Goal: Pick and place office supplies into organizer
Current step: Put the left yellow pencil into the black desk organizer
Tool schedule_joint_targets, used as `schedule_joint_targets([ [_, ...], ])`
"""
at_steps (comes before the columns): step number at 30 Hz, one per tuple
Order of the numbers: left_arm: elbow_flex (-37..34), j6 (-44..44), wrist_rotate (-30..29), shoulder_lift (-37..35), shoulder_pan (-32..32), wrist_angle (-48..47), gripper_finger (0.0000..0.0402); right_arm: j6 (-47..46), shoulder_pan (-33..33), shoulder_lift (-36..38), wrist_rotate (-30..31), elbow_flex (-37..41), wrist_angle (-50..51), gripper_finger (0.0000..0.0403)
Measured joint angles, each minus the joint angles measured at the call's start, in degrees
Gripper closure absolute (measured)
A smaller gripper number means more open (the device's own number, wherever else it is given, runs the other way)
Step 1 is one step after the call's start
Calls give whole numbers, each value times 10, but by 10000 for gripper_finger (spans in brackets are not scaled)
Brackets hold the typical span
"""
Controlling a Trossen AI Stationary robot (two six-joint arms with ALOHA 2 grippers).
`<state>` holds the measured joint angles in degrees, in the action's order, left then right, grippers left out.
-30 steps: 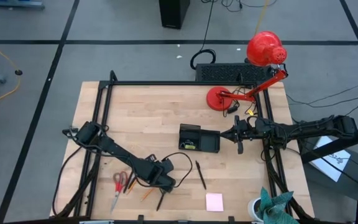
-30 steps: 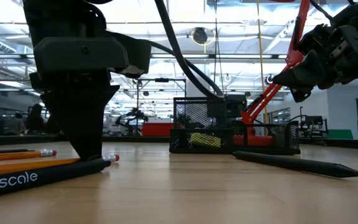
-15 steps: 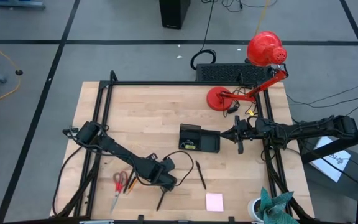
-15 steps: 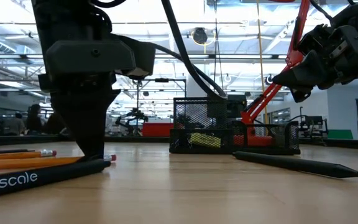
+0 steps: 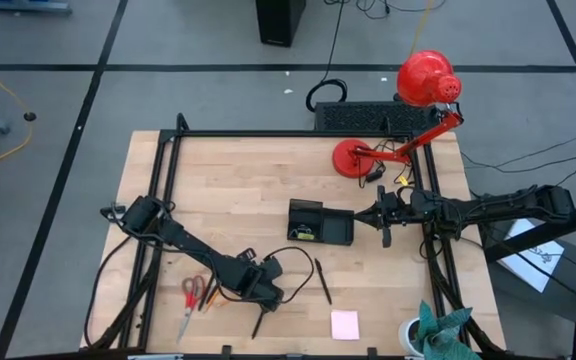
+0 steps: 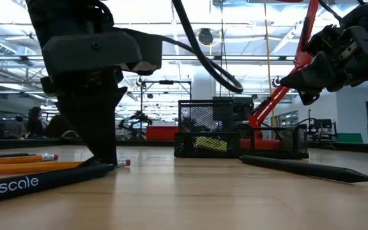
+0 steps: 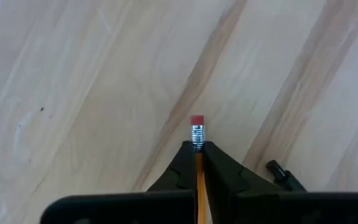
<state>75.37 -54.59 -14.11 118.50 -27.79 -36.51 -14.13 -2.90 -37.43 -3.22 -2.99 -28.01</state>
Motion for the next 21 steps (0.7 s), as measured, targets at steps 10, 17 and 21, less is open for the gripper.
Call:
schedule_joint_targets([
  [10,-1,106,-61,-65,18,70,382,0,0,0,0,0,0,399],
  [17,0,199,-62,-80,51,146,395,0,0,-1,0,0,1,399],
  [21,-1,253,-53,-88,71,182,377,0,0,-4,0,0,-2,399],
])
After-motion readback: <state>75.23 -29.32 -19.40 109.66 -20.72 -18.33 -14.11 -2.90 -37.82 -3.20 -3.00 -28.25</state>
